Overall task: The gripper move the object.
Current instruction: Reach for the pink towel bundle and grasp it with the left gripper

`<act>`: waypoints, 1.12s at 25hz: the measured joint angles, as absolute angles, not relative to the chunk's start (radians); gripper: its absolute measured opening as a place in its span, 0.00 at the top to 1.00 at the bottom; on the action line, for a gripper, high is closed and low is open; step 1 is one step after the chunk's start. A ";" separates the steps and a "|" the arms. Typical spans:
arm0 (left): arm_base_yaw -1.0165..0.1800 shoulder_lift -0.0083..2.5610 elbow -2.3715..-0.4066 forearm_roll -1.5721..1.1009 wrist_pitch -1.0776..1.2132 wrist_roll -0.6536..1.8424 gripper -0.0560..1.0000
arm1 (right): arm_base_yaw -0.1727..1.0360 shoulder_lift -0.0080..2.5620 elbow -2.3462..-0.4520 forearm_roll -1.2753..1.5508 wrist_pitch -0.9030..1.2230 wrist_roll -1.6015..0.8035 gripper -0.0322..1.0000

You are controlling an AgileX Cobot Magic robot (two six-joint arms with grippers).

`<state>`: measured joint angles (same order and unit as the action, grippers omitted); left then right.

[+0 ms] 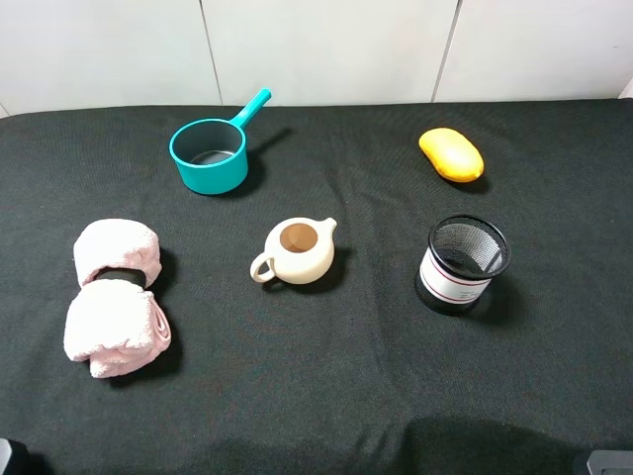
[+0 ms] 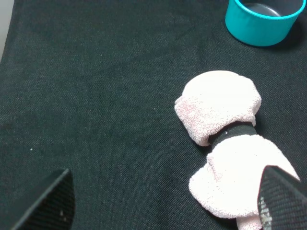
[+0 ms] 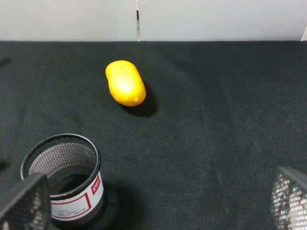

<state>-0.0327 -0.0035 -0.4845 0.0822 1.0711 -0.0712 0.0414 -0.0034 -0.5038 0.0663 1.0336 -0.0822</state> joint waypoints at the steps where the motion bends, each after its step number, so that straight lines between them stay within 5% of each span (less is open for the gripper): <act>1: -0.033 -0.004 -0.485 0.082 1.071 -0.071 0.23 | 0.041 -0.003 -0.504 0.066 1.034 -0.082 0.30; 28: -0.033 -0.004 -0.485 0.082 1.071 -0.071 0.23 | 0.041 -0.003 -0.504 0.066 1.034 -0.082 0.30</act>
<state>-0.0327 -0.0035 -0.4845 0.0822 1.0711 -0.0712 0.0414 -0.0034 -0.5038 0.0663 1.0336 -0.0822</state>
